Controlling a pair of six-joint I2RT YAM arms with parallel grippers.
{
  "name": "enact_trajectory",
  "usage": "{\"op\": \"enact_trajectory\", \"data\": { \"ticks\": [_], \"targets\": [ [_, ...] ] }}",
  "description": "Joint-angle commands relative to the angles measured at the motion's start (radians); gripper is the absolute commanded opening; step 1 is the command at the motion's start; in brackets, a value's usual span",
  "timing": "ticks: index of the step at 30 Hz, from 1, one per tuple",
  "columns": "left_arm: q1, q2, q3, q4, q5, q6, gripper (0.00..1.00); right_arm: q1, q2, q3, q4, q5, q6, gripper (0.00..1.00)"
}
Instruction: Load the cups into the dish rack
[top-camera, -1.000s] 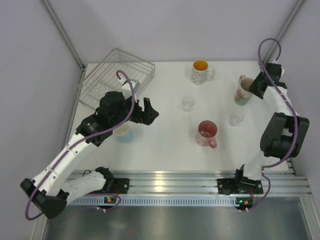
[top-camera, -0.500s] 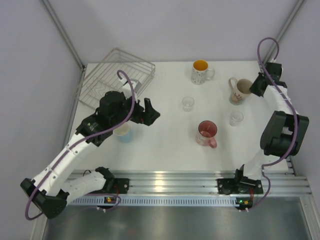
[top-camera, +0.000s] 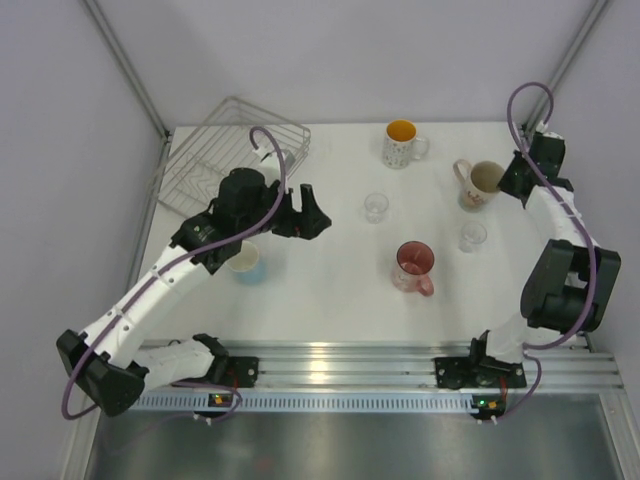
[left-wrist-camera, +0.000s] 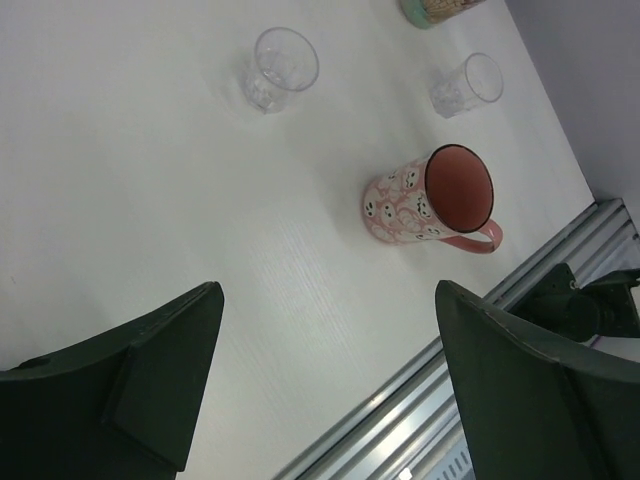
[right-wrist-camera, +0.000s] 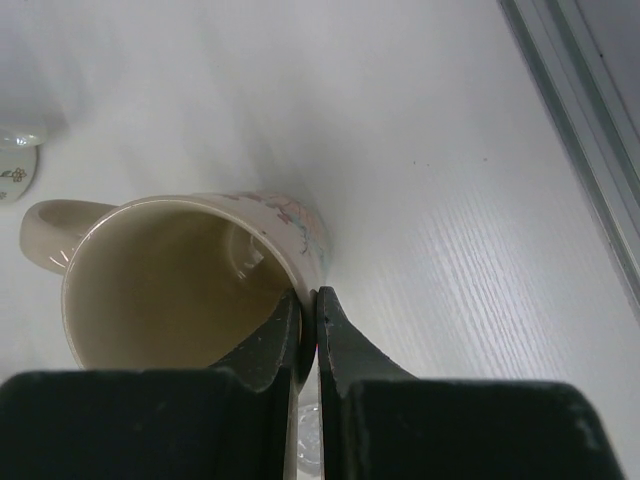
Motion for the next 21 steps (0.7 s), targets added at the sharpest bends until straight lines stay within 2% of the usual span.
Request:
{"op": "enact_trajectory", "data": {
  "ticks": [1, 7, 11, 17, 21],
  "targets": [
    [-0.001, 0.057, 0.097, 0.052, 0.059, -0.081, 0.91, 0.012, -0.152, -0.017, 0.293, -0.046, -0.019, 0.0],
    [0.007, 0.162, 0.248, 0.048, 0.219, -0.141, 0.91, 0.088, -0.263, -0.093, 0.535, -0.032, -0.193, 0.0],
    [0.025, 0.223, 0.326, 0.048, 0.303, -0.18, 0.9, 0.153, -0.327, -0.123, 0.613, -0.045, -0.303, 0.0],
    [0.057, 0.277, 0.392, 0.049, 0.446, -0.233, 0.9, 0.214, -0.473, -0.214, 0.721, -0.209, -0.357, 0.0],
    [0.073, 0.309, 0.415, 0.049, 0.555, -0.264, 0.89, 0.229, -0.563, -0.293, 0.836, -0.395, -0.363, 0.0]
  ]
}}
